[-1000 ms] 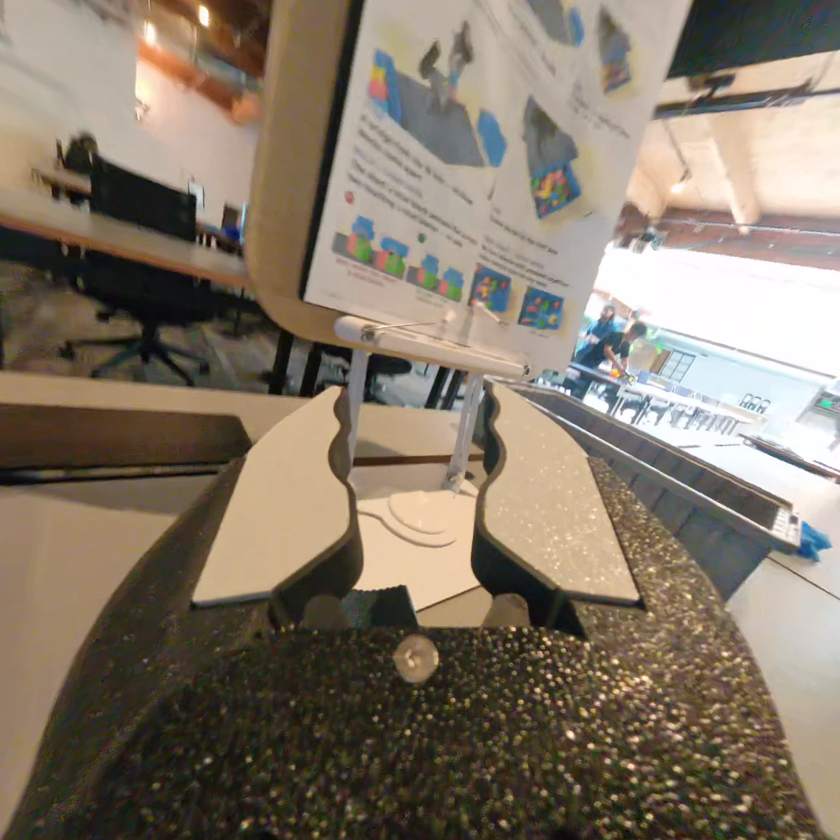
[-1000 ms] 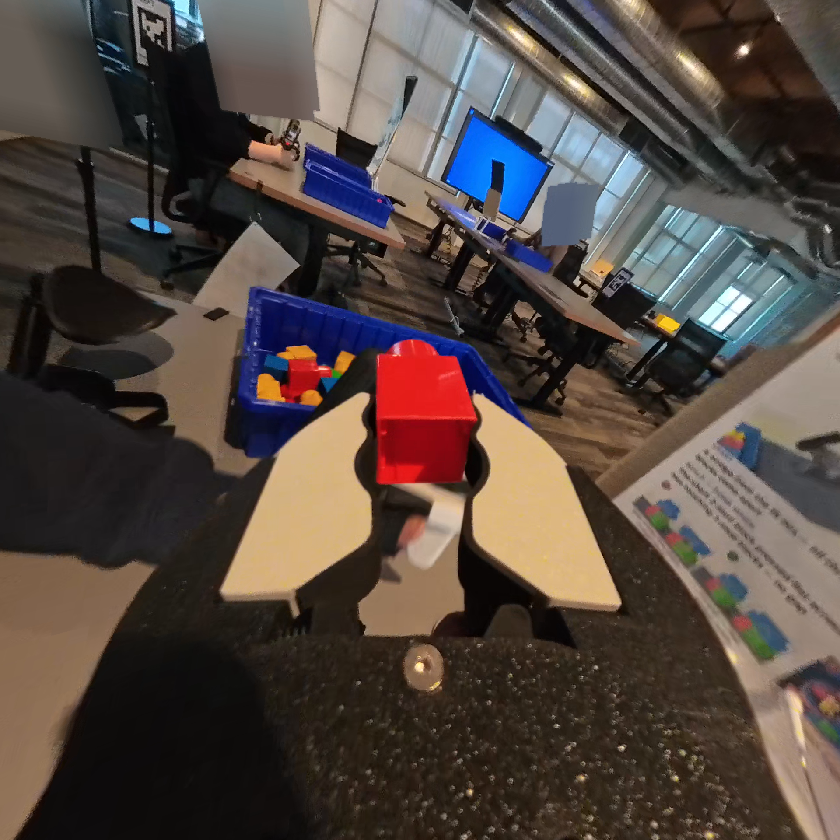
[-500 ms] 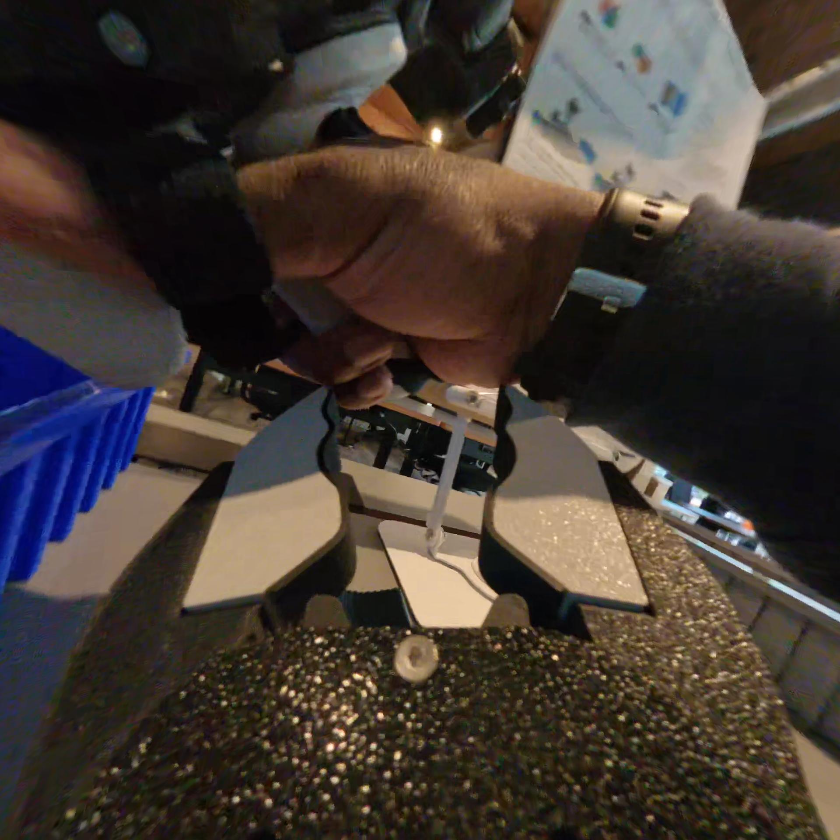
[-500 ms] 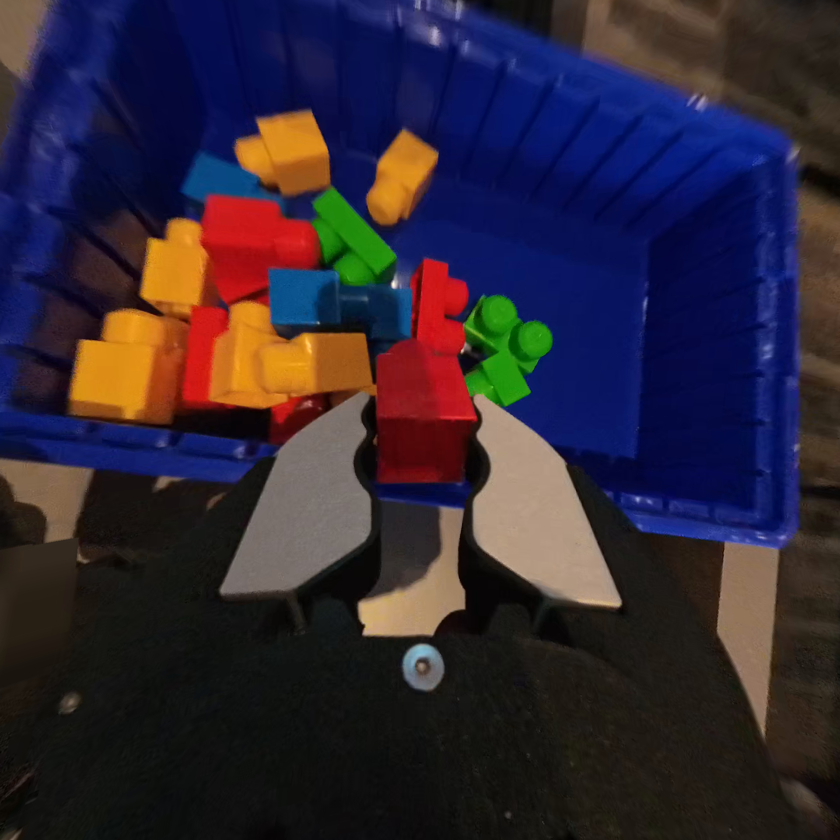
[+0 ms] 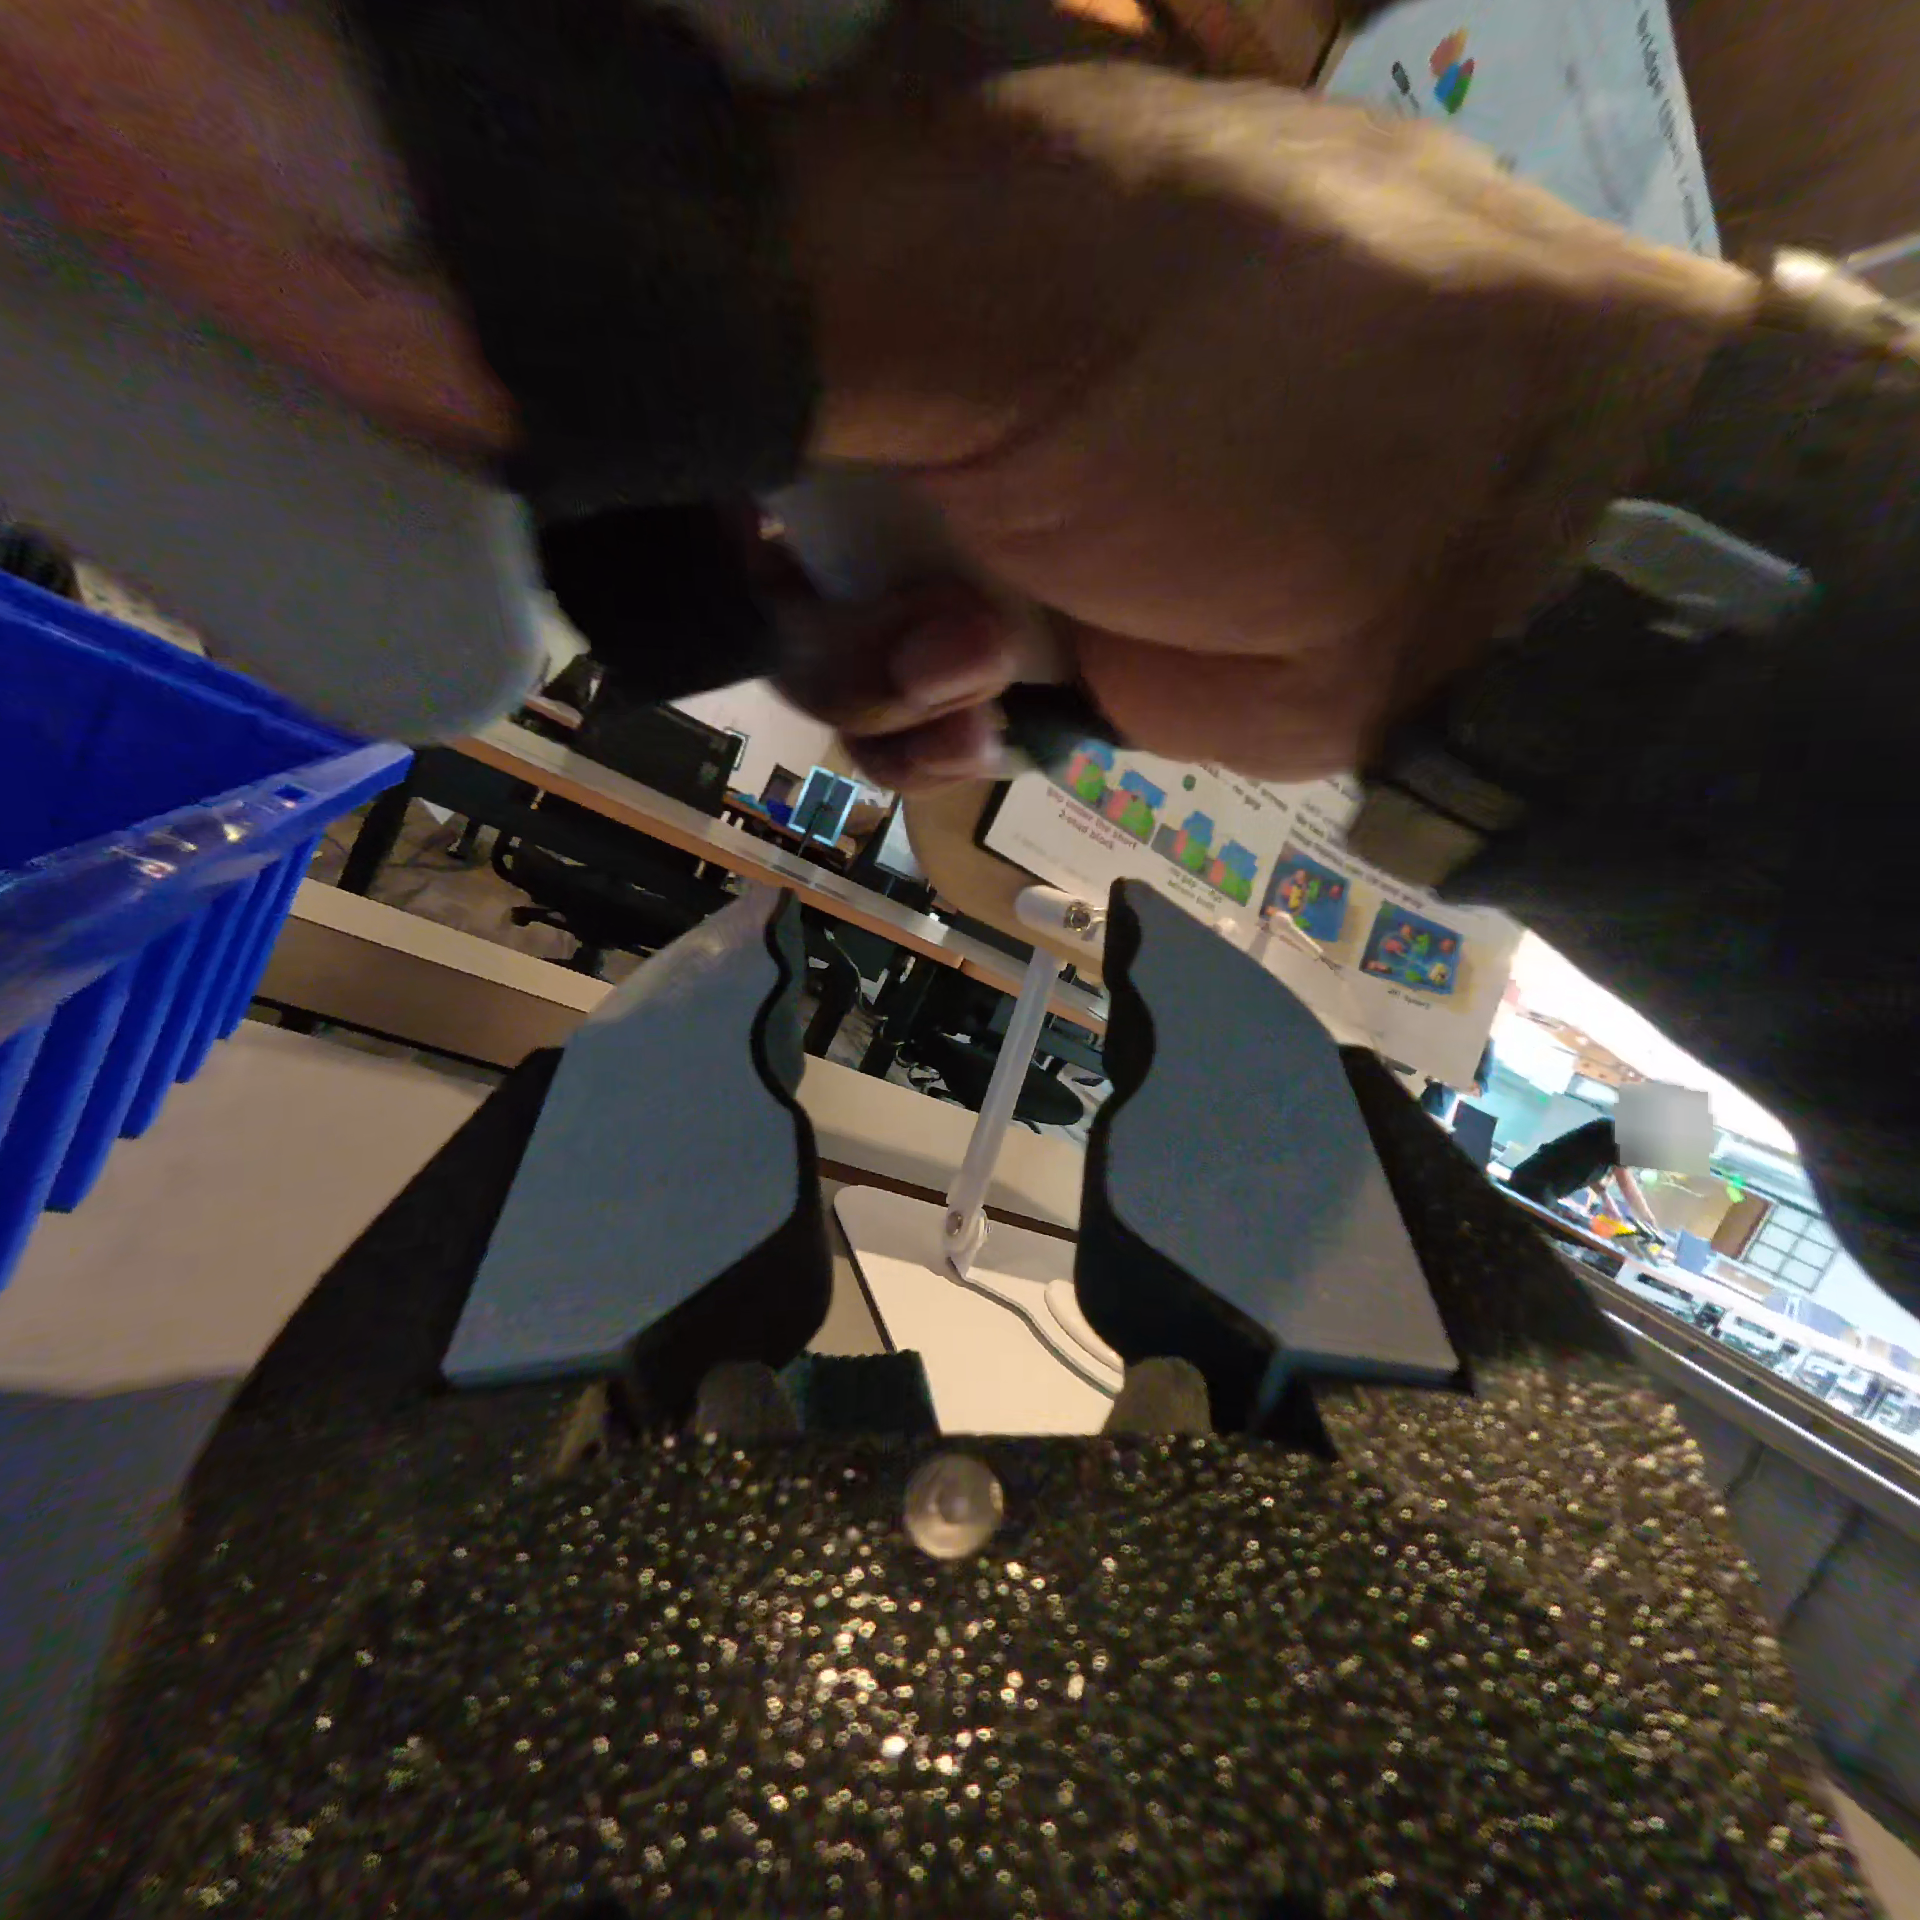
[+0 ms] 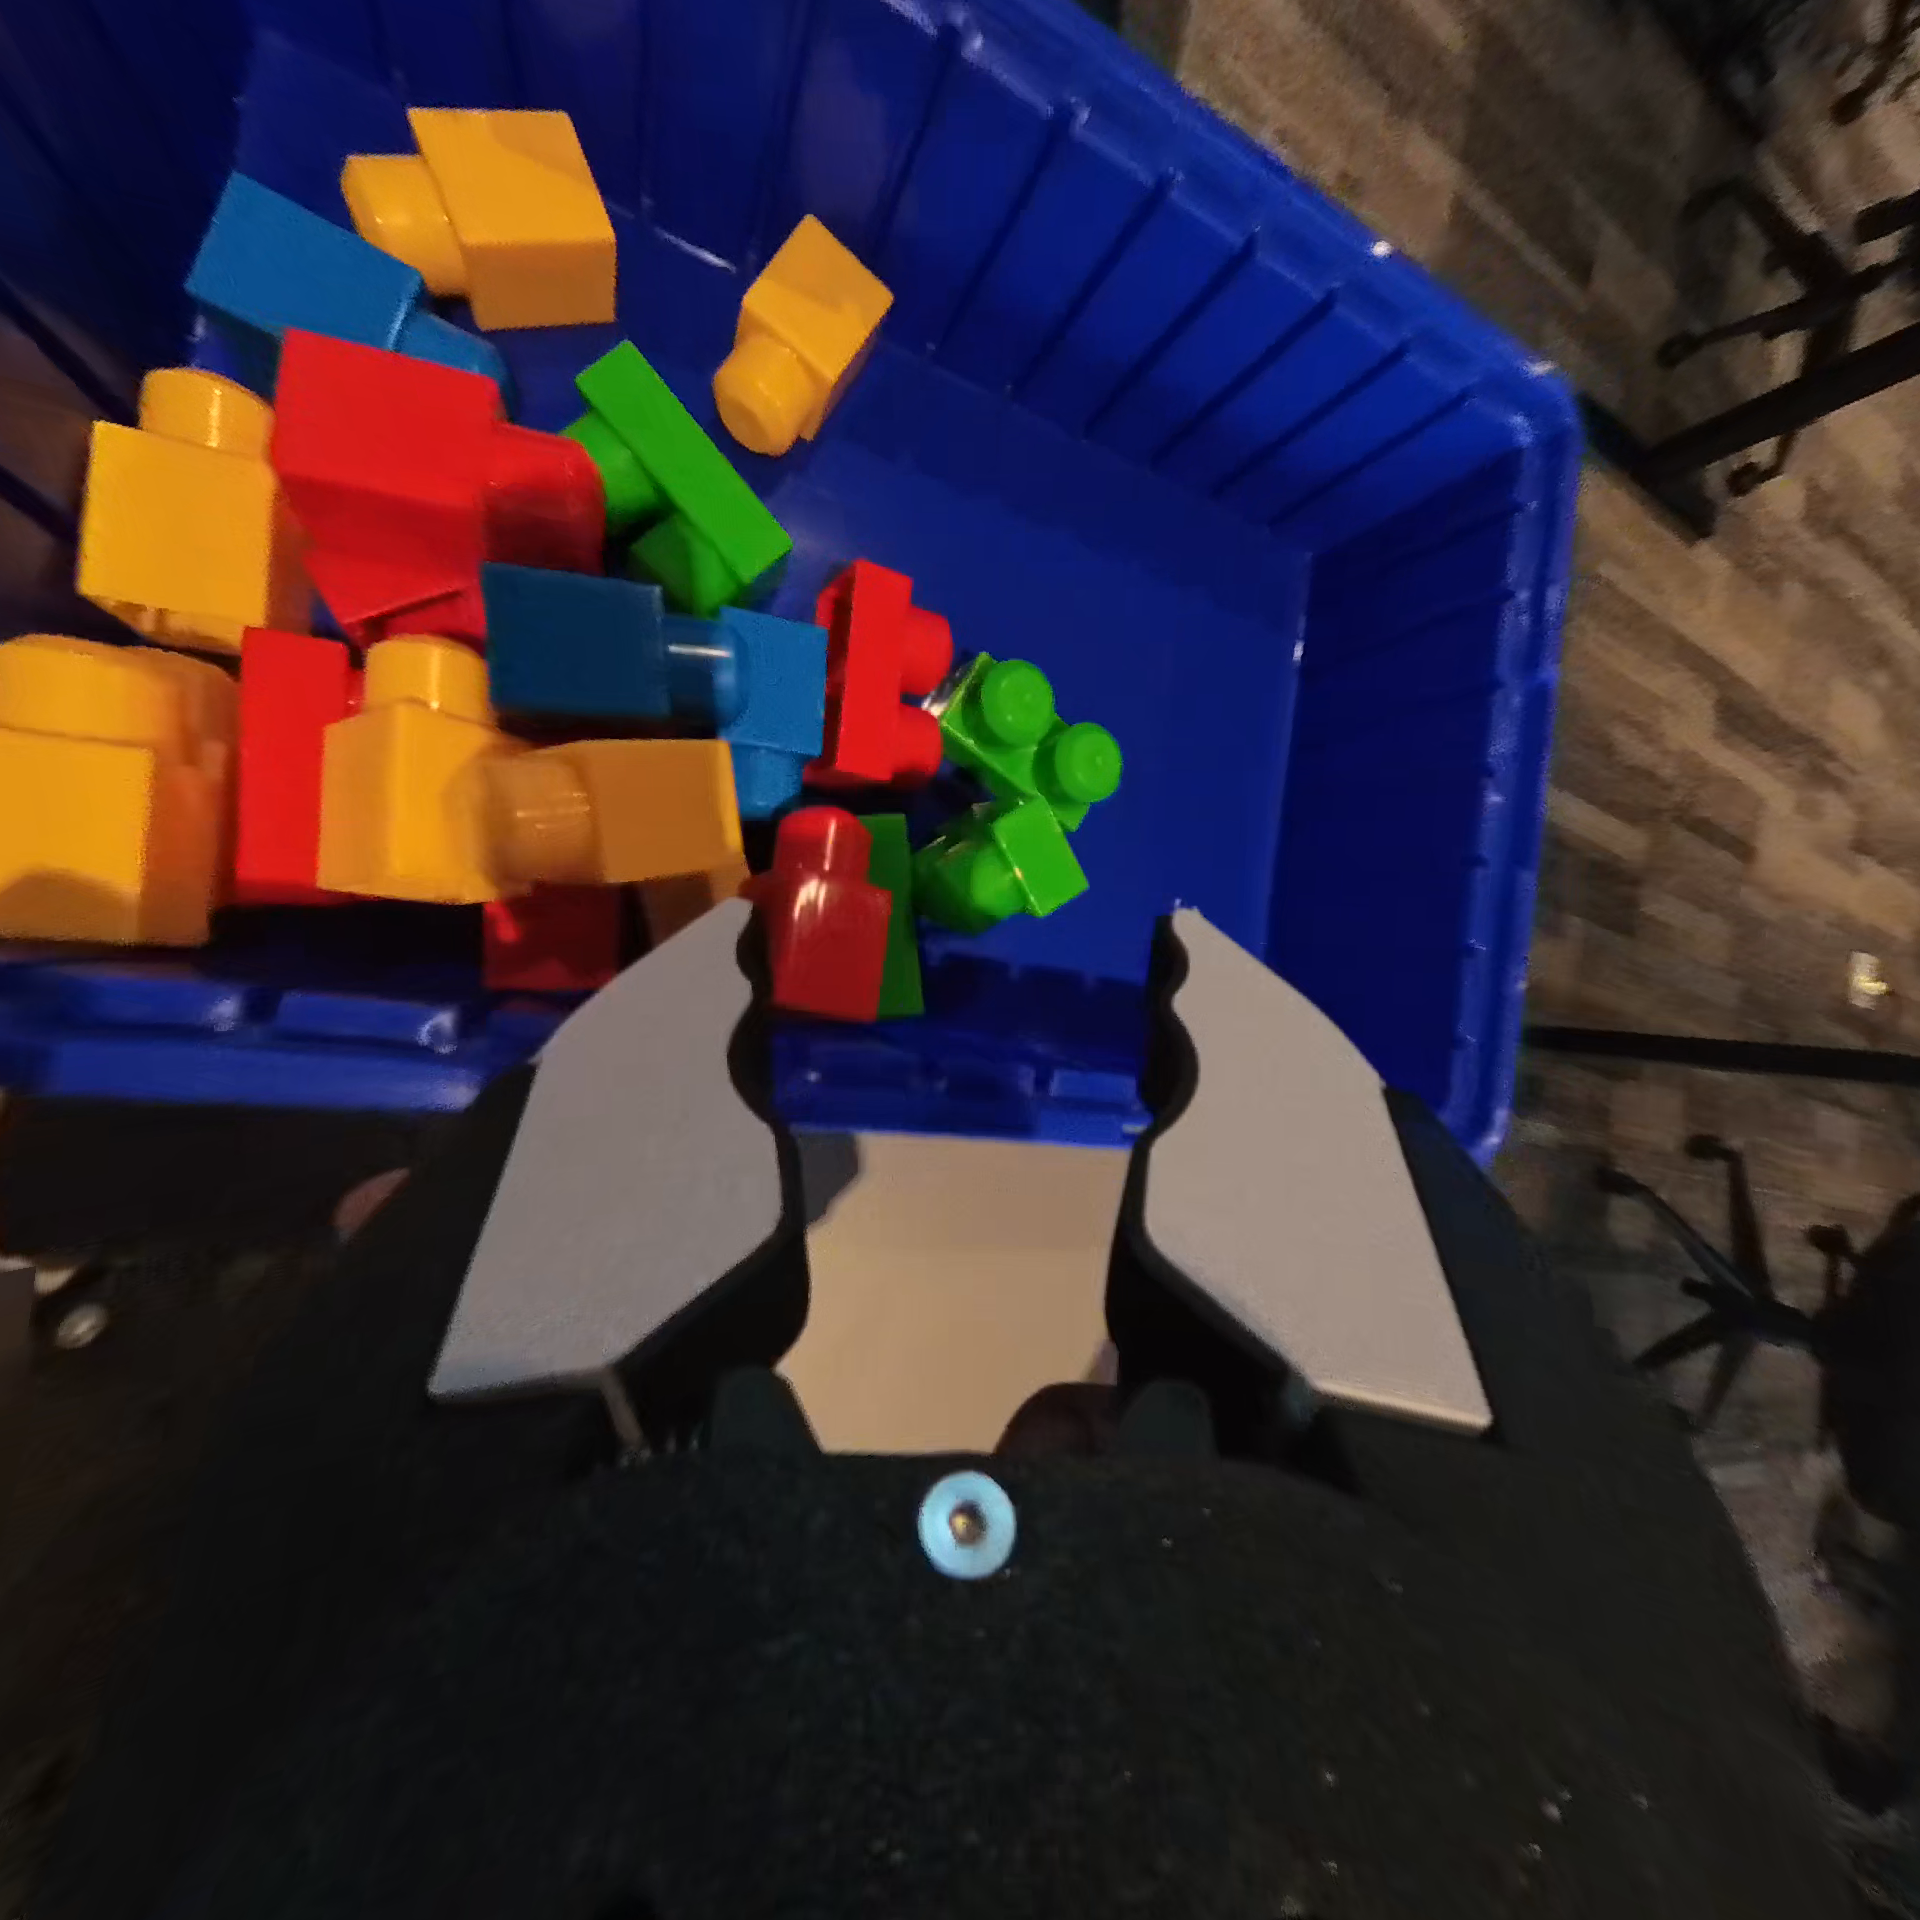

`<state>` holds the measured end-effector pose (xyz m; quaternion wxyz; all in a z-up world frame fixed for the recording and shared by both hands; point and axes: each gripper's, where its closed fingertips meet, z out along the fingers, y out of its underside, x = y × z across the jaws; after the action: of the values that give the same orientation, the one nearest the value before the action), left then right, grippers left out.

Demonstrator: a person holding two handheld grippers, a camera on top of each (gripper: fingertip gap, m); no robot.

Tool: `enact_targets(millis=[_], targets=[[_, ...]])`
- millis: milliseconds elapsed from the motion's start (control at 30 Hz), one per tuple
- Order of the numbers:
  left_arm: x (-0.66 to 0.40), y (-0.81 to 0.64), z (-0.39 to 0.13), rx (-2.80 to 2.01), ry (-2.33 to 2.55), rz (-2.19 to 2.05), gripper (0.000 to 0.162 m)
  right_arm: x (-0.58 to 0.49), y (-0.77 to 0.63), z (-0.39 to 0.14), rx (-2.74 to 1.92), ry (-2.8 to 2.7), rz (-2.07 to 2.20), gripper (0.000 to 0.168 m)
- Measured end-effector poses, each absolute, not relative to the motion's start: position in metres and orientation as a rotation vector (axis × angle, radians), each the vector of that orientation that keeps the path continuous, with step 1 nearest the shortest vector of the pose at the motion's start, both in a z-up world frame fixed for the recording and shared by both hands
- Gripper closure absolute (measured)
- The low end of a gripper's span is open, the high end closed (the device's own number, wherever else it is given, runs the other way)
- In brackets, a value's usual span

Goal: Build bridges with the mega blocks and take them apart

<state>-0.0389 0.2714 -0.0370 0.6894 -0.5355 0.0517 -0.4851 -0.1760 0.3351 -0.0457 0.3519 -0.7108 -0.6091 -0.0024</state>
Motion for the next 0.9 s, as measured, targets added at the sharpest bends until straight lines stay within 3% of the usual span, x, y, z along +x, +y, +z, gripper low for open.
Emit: enact_targets(millis=[267,600,900], targets=[[-0.034,0.271,-0.037,-1.205,0.170,-1.074,0.108,-0.083,0.236,0.024,-1.607,-1.325,-0.121,0.107],[0.004,0.243,-0.038,-1.194,0.470,-1.002,0.108,0.070,0.119,-0.021,-1.563,-1.034,0.137,0.124],[0.018,0.233,-0.042,-1.185,0.576,-0.946,0.108,0.253,0.081,0.022,-1.692,-0.763,-0.100,0.124]])
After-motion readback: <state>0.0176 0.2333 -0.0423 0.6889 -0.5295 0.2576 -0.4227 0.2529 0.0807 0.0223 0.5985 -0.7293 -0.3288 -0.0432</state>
